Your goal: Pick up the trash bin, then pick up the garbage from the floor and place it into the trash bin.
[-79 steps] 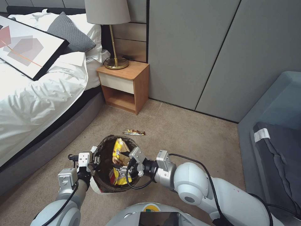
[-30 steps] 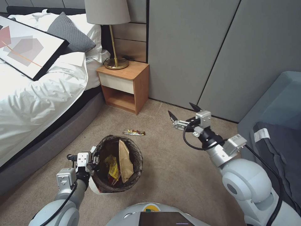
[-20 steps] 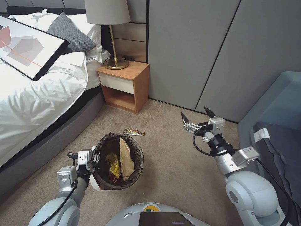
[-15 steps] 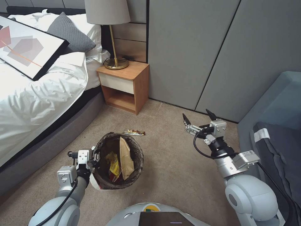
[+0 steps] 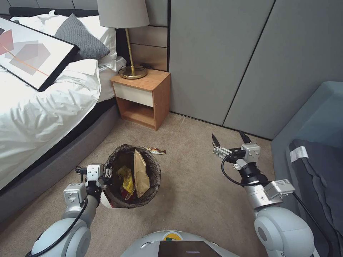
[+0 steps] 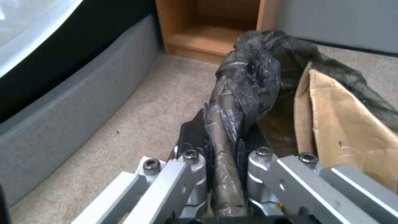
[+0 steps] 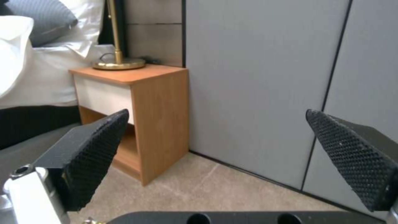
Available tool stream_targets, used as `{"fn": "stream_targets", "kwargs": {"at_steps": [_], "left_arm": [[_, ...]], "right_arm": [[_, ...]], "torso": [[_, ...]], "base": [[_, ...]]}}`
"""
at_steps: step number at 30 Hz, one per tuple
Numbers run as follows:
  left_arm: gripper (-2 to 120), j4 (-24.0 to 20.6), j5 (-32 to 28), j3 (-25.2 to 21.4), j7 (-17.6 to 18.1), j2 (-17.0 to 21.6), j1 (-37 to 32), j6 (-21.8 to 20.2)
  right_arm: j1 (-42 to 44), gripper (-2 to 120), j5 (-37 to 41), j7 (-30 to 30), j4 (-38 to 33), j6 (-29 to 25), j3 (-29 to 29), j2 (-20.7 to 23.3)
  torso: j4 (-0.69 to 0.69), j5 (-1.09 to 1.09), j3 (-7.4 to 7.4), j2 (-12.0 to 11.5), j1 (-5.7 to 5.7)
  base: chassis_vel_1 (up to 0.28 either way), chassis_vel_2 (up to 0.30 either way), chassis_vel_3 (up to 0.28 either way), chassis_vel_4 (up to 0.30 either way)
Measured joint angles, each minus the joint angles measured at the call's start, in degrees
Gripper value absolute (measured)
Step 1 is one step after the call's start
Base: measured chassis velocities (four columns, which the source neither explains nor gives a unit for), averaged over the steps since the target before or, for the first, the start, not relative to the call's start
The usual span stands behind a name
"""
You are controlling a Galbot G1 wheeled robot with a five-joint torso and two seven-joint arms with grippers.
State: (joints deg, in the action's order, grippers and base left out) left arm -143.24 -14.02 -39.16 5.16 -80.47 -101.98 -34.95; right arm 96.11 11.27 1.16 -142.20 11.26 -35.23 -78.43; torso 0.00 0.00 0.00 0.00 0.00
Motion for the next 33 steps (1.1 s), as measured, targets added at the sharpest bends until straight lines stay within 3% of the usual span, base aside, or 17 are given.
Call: {"fn": "stream_targets", "kwargs": {"at_steps": [33], "left_arm": [[7,0.0,-0.9,1.0,0.2,0.1,-0.2,-0.3]], "right_arm": [[2.5,100,-4.7,-2.8,0.0,-1.8,2.9,-4.7]], "torso": [[0.00,0.00,0.00,0.0,0.00]], "base": [[0.000,0.000,0.000,0.000]]}}
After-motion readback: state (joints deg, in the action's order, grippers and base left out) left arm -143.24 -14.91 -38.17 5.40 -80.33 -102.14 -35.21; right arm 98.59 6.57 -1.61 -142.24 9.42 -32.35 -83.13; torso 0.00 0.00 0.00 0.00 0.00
